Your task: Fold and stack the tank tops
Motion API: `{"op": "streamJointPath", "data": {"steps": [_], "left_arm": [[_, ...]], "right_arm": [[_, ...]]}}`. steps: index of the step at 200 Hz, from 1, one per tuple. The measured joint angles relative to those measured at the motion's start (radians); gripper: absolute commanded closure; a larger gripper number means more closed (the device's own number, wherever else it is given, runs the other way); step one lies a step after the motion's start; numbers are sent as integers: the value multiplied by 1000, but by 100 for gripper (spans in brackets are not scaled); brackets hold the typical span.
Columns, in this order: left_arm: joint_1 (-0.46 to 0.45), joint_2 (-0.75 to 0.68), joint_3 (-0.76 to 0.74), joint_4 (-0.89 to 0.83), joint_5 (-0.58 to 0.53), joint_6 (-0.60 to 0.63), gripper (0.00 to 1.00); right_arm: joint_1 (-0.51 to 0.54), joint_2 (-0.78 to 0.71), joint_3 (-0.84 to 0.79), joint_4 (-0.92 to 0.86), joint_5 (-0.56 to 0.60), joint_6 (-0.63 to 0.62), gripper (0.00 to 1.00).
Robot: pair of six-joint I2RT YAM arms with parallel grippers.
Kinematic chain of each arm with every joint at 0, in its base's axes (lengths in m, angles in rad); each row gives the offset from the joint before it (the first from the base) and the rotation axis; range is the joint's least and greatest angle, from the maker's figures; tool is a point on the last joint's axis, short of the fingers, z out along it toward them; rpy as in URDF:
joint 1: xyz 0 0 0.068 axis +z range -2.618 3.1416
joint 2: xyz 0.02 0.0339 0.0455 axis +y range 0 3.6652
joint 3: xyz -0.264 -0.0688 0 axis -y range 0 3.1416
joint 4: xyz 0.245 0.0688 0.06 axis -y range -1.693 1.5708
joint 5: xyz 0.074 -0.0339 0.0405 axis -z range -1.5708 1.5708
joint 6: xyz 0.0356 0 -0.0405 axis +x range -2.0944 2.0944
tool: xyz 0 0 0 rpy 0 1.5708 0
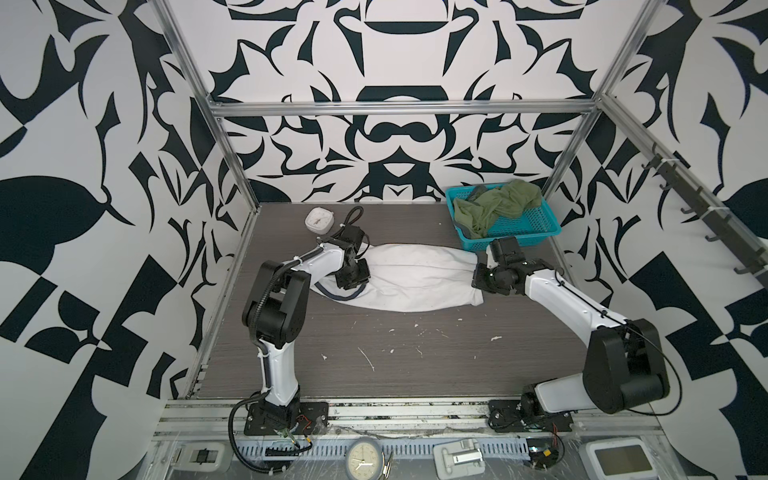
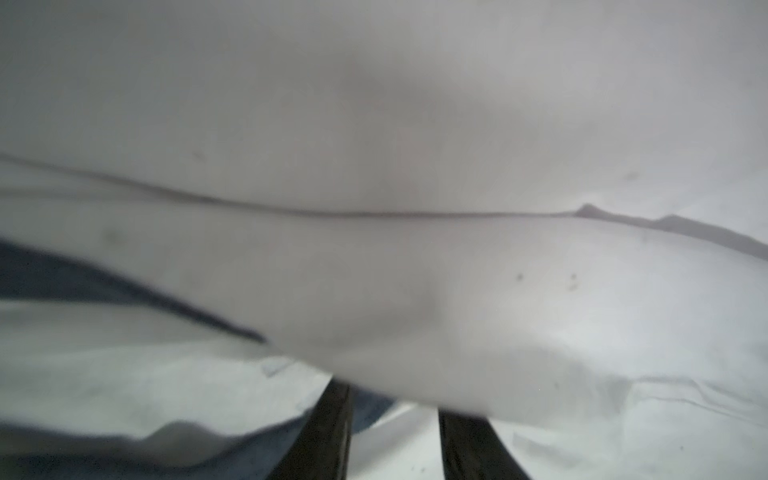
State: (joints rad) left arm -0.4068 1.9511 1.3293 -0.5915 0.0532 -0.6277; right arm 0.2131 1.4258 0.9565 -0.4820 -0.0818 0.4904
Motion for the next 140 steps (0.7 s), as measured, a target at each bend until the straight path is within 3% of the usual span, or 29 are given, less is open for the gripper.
{"op": "streamJointPath", "data": {"steps": [66, 140], "left_arm": [[-8, 52, 59, 12, -6, 7, 68], [-29, 72, 107, -6, -57, 15, 85]], "right_arm": [[0, 0, -1, 1, 0, 0, 100], [0, 0, -2, 1, 0, 0, 100]]}}
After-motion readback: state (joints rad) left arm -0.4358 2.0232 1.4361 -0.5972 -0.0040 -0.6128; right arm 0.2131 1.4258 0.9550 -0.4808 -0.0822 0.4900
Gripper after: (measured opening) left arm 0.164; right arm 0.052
